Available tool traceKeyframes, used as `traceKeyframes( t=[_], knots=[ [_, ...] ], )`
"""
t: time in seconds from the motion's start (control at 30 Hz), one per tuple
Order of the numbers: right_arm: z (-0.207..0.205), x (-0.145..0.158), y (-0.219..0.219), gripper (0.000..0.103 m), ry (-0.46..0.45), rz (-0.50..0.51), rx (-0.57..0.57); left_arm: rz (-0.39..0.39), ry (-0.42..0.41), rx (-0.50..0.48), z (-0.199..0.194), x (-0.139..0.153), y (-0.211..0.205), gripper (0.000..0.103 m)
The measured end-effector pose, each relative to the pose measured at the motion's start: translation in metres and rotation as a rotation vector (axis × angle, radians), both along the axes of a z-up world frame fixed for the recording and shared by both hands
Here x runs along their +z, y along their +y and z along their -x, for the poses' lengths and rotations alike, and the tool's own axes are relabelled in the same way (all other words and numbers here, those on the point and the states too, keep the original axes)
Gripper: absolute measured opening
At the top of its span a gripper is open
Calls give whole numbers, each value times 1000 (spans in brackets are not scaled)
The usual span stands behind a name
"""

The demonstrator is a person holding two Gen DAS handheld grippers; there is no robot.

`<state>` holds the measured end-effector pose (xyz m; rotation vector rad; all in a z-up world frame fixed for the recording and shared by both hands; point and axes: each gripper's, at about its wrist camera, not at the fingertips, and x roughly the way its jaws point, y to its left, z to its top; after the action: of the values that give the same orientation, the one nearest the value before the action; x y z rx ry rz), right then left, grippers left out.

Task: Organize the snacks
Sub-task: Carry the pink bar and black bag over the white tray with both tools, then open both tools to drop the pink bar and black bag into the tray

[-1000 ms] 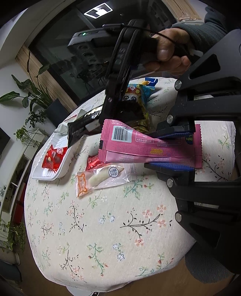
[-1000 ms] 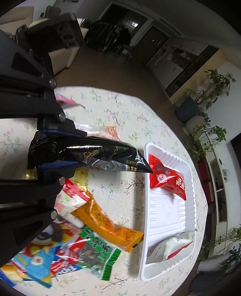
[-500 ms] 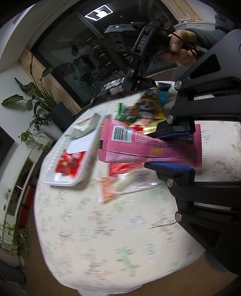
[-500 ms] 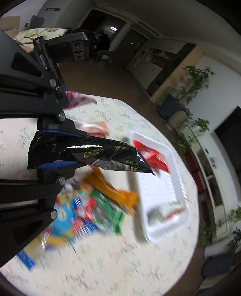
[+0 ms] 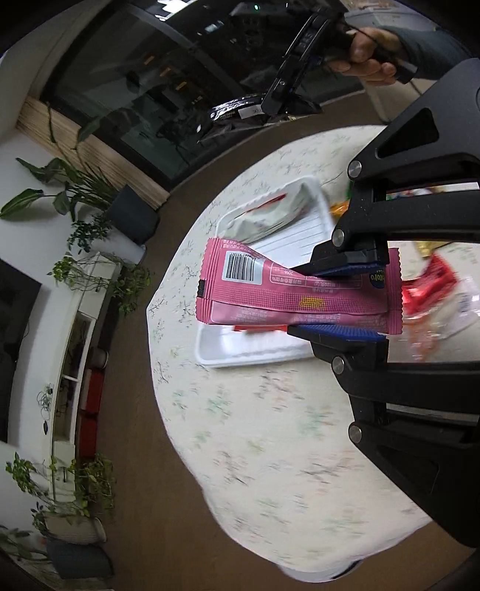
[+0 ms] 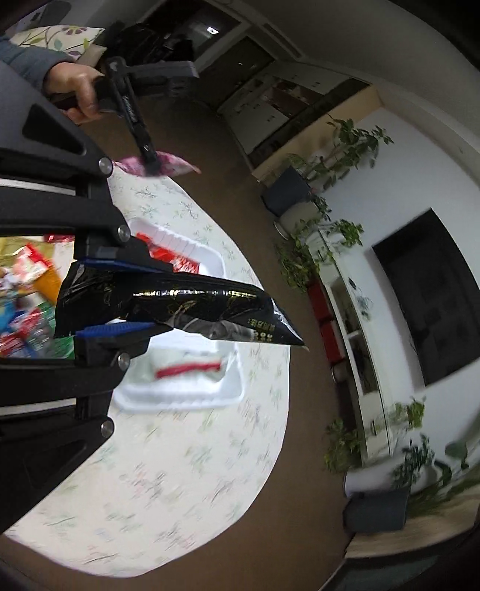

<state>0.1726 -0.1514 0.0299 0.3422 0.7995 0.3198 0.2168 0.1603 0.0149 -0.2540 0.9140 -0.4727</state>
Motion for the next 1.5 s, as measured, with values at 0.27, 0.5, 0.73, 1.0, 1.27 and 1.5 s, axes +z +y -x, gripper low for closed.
traceKeyframes(
  t=[0.27,0.5,0.73,1.0,1.27,1.5],
  knots=[
    [-67,-39,39,25,101,105,55,-96,68,-7,-75,-28,-34,20],
    [-89,-69,49,25,163,204,63,-177,97,-22,-94,-57,-57,20],
    [-101,-92,51,25,213,254,58,-205,109,-29,-96,-78,-64,20],
    [-109,-114,49,25,271,282,44,-232,128,-27,-103,-98,-69,23],
    [-108,-126,47,25,279,296,40,-243,126,-28,-103,-100,-71,23],
    [-107,-128,50,28,277,302,45,-256,116,-37,-93,-92,-78,38]
  ],
)
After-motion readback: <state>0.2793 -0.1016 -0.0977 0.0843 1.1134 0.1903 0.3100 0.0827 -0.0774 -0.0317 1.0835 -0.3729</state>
